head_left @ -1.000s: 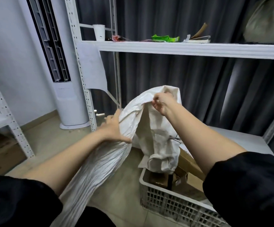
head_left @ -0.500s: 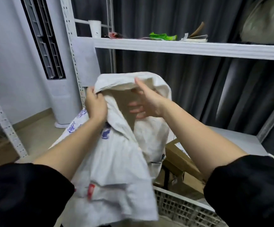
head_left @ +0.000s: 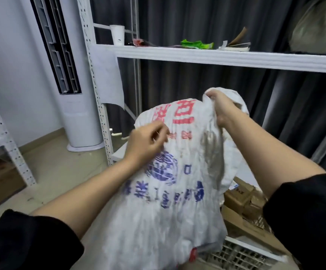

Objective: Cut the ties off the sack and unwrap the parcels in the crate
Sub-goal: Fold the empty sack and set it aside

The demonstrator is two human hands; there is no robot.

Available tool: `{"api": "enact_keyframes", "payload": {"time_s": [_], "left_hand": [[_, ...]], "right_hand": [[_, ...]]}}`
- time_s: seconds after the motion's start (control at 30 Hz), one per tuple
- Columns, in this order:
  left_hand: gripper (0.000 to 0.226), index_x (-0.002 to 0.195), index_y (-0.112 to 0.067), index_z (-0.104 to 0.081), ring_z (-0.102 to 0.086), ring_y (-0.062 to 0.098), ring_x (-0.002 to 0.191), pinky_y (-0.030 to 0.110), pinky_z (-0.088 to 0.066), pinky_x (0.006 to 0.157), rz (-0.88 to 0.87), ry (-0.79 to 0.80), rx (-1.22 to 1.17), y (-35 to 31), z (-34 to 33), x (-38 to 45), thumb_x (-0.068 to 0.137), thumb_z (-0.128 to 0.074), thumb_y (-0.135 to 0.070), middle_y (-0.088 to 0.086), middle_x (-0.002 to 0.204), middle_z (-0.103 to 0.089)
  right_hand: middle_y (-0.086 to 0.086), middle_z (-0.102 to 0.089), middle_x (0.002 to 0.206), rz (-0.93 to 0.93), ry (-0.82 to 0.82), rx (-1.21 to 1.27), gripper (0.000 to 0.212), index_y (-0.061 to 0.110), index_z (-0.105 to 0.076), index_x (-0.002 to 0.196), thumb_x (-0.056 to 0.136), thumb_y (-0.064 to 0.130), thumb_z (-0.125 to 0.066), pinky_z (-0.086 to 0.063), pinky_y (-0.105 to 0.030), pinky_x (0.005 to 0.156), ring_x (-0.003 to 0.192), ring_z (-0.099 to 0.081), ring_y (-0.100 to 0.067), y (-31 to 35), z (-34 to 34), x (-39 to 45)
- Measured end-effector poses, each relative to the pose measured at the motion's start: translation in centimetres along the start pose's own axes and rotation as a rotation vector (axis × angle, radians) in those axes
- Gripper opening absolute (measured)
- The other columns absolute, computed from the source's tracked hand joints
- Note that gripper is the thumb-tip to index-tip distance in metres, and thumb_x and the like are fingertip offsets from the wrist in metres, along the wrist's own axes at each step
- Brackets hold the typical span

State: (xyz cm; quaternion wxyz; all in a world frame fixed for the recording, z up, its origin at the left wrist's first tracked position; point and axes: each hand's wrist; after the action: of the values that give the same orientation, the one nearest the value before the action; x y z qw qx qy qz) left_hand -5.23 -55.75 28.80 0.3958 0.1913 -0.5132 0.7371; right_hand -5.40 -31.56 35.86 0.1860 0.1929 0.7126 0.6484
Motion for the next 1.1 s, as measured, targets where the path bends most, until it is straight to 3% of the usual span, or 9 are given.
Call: {"api": "enact_keyframes", "payload": {"time_s": [0.13, 0.27, 0.43, 0.53, 0.63, 0.7, 0.87, 1.0, 1.1], "left_hand": [[0.018, 0.091, -0.035, -0.056, -0.065, 0.024, 0.090, 0.047, -0.057, 0.075, 0.413, -0.200, -0.024, 4.2, 1.1, 2.7, 0.079, -0.048, -0.047, -0.001, 0.101, -0.063], [0.085, 0.144, -0.019, -0.034, -0.039, 0.033, 0.131, 0.044, -0.034, 0.109, 1.016, -0.024, -0.026, 9.4, 0.3, 3.2, 0.078, -0.052, -0.070, 0.011, 0.148, -0.036], [0.088, 0.137, -0.012, -0.042, -0.054, 0.036, 0.119, 0.044, -0.045, 0.090, 1.334, -0.161, -0.558, 9.8, -0.8, -0.5, 0.078, -0.038, -0.078, 0.017, 0.136, -0.052], [0.090, 0.132, -0.014, -0.050, -0.055, 0.035, 0.116, 0.045, -0.041, 0.094, 1.199, -0.015, -0.949, 8.3, -2.1, -1.6, 0.078, -0.027, -0.082, 0.016, 0.130, -0.058], [0.070, 0.128, -0.014, -0.058, -0.057, 0.032, 0.116, 0.044, -0.045, 0.098, 0.981, -0.093, -1.173, 6.3, -2.5, 1.1, 0.082, -0.048, -0.065, 0.013, 0.124, -0.064], [0.054, 0.125, -0.009, -0.059, -0.060, 0.029, 0.113, 0.040, -0.048, 0.093, 0.888, -0.099, -1.161, 4.4, -1.7, 2.8, 0.082, -0.058, -0.041, 0.011, 0.119, -0.067], [0.020, 0.097, -0.008, -0.063, -0.072, 0.016, 0.072, 0.030, -0.058, 0.058, 0.758, 0.240, -0.819, 2.1, 3.0, 5.4, 0.093, -0.046, 0.000, 0.006, 0.079, -0.074], [0.019, 0.085, -0.006, -0.057, -0.068, 0.007, 0.051, 0.019, -0.053, 0.046, 0.907, 0.066, -0.643, 3.7, 8.2, 7.7, 0.097, -0.042, -0.005, 0.001, 0.060, -0.071], [0.027, 0.081, -0.014, -0.053, -0.062, 0.009, 0.063, 0.022, -0.053, 0.071, 0.924, -0.282, -0.794, 6.5, 10.8, 8.4, 0.101, -0.037, -0.021, 0.002, 0.083, -0.067]], "right_hand": [[-0.014, -0.062, 0.081, 0.017, 0.061, 0.065, 0.019, 0.006, -0.063, 0.085, 0.072, 0.019, -0.057, -0.054, -0.030, 0.069, 0.076, -0.063, -0.025, 1.0, 5.0, -3.7], [-0.006, -0.071, 0.074, -0.001, 0.039, 0.150, 0.026, 0.012, -0.068, 0.075, 0.086, 0.025, -0.049, -0.055, -0.028, 0.069, 0.070, -0.068, -0.020, 1.5, 8.5, -5.9], [-0.007, -0.070, 0.082, 0.013, 0.016, 0.208, 0.022, 0.010, -0.065, 0.089, 0.082, 0.027, -0.053, -0.052, -0.031, 0.073, 0.074, -0.067, -0.021, 2.1, 11.8, -7.1], [-0.009, -0.069, 0.094, 0.011, 0.024, 0.217, 0.032, 0.011, -0.064, 0.104, 0.079, 0.029, -0.056, -0.050, -0.035, 0.083, 0.085, -0.065, -0.023, 2.1, 13.2, -7.1], [-0.010, -0.067, 0.098, 0.013, 0.004, 0.199, 0.038, 0.012, -0.060, 0.110, 0.076, 0.028, -0.058, -0.051, -0.037, 0.084, 0.087, -0.065, -0.024, 1.8, 13.3, -7.0], [-0.010, -0.068, 0.090, 0.046, -0.004, 0.208, 0.032, 0.012, -0.061, 0.106, 0.076, 0.023, -0.058, -0.056, -0.035, 0.075, 0.081, -0.066, -0.024, 1.9, 13.1, -6.9], [-0.008, -0.073, 0.087, -0.019, -0.172, 0.031, 0.028, 0.010, -0.070, 0.102, 0.078, 0.023, -0.065, -0.058, -0.030, 0.063, 0.073, -0.071, -0.021, 2.4, 13.8, -5.7], [-0.003, -0.074, 0.082, -0.027, -0.211, -0.115, 0.024, 0.011, -0.067, 0.103, 0.083, 0.025, -0.069, -0.058, -0.027, 0.063, 0.069, -0.070, -0.016, 2.9, 14.2, -5.6], [-0.005, -0.073, 0.090, -0.039, -0.331, -0.122, 0.054, 0.008, -0.068, 0.102, 0.061, 0.039, -0.084, -0.055, -0.034, 0.078, 0.077, -0.069, -0.020, 3.0, 14.1, -5.2]]}}
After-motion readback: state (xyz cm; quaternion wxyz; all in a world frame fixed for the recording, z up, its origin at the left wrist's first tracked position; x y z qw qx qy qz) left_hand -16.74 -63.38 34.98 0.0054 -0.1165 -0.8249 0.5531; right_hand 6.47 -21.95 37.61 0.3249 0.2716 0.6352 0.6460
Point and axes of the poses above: each hand's wrist, its own x-axis towards the middle knuckle, its own z-axis out of the back of the hand, y = z × x
